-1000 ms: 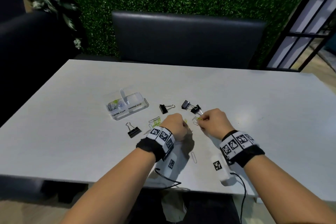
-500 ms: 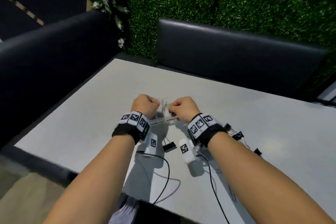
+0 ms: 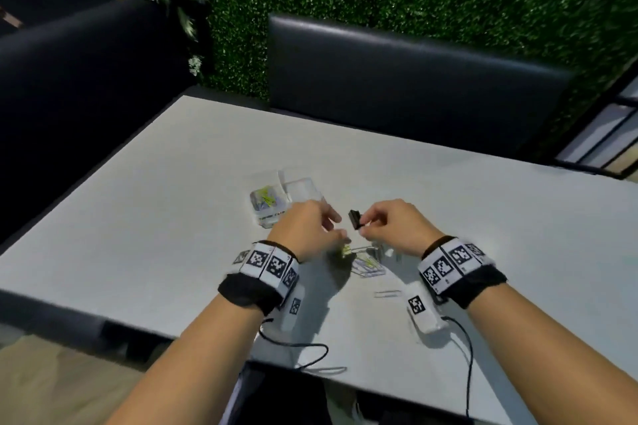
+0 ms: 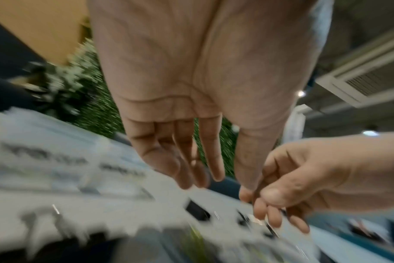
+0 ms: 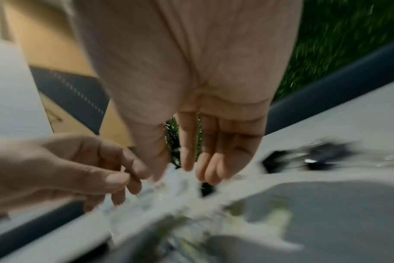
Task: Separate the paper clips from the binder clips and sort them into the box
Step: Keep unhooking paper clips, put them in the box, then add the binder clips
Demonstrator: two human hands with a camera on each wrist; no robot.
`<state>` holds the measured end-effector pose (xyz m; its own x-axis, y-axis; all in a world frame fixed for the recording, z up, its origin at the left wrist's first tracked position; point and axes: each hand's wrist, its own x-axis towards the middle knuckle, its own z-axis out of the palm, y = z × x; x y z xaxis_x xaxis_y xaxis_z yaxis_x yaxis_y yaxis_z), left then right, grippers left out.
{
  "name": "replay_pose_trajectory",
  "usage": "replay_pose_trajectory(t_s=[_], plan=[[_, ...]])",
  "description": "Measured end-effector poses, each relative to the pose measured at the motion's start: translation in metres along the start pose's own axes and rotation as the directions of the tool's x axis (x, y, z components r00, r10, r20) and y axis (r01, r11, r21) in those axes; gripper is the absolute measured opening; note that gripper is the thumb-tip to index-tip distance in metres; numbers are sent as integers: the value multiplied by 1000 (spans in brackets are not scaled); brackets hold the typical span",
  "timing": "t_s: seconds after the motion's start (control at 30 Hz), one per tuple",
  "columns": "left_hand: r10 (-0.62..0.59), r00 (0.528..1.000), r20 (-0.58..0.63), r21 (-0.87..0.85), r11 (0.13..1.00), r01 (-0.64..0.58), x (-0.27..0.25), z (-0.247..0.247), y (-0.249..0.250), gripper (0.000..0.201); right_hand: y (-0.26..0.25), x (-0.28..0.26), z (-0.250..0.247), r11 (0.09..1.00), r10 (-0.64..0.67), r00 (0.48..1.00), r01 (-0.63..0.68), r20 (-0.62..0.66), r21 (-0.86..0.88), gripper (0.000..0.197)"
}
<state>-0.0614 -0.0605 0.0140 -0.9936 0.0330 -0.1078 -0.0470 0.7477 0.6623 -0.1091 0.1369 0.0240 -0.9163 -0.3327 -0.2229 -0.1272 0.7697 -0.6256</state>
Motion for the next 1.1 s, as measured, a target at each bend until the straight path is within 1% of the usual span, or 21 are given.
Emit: replay_pose_trajectory(t_s=[0.03, 0.1, 0.17, 0.2, 0.23, 0.27, 0.33, 0.4, 0.47, 0.5, 0.6, 0.7, 0.83, 1.0, 1.1], plan=[[25, 998, 63, 81, 996, -30, -3, 14, 8, 35, 16, -15, -3, 998, 14, 998, -10, 56, -67, 33], [46, 988, 145, 227, 971, -79, -5, 38, 19, 46, 40, -43, -7, 980, 37, 987, -5, 156, -198, 64], [44, 980, 196, 334, 936, -109, -7, 55, 27, 59, 58, -66, -6, 949, 72, 972, 3, 225, -317, 101], [41, 977, 208, 373, 920, -118, -8, 61, 29, 63, 64, -74, -3, 936, 92, 967, -2, 239, -352, 114], [38, 977, 210, 399, 909, -121, -8, 66, 29, 66, 70, -81, 0, 933, 100, 967, -9, 235, -360, 121], [35, 979, 200, 415, 902, -117, -8, 69, 29, 68, 76, -85, 4, 937, 87, 972, -6, 216, -350, 122], [23, 987, 161, 441, 893, -93, -7, 73, 28, 80, 81, -85, 12, 957, 44, 988, 0, 147, -289, 115], [13, 994, 112, 495, 866, -67, -5, 73, 26, 93, 80, -79, 15, 976, 40, 997, -24, 68, -217, 103], [-13, 996, 86, 530, 848, -35, -4, 70, 23, 99, 78, -69, 14, 977, 49, 999, -44, 19, -211, 92], [-31, 995, 93, 523, 852, -22, -2, 69, 22, 98, 77, -64, 14, 975, 54, 999, -52, 0, -216, 88], [-45, 989, 144, 457, 889, -26, 4, 66, 22, 85, 73, -46, 14, 967, 62, 997, -69, -38, -245, 80], [4, 990, 143, 381, 923, -58, 9, 67, 26, 67, 65, -35, 17, 948, 46, 999, -52, -25, -315, 66], [25, 991, 130, 282, 957, -62, 14, 70, 24, 39, 56, -27, 23, 941, 29, 999, -32, -15, -336, 47], [16, 995, 96, 189, 981, -35, 17, 71, 22, 24, 52, -20, 24, 948, 43, 998, -56, -48, -314, 12], [-19, 996, 87, 124, 992, 8, 18, 71, 20, 19, 52, -21, 23, 953, 56, 997, -69, -52, -294, 10]])
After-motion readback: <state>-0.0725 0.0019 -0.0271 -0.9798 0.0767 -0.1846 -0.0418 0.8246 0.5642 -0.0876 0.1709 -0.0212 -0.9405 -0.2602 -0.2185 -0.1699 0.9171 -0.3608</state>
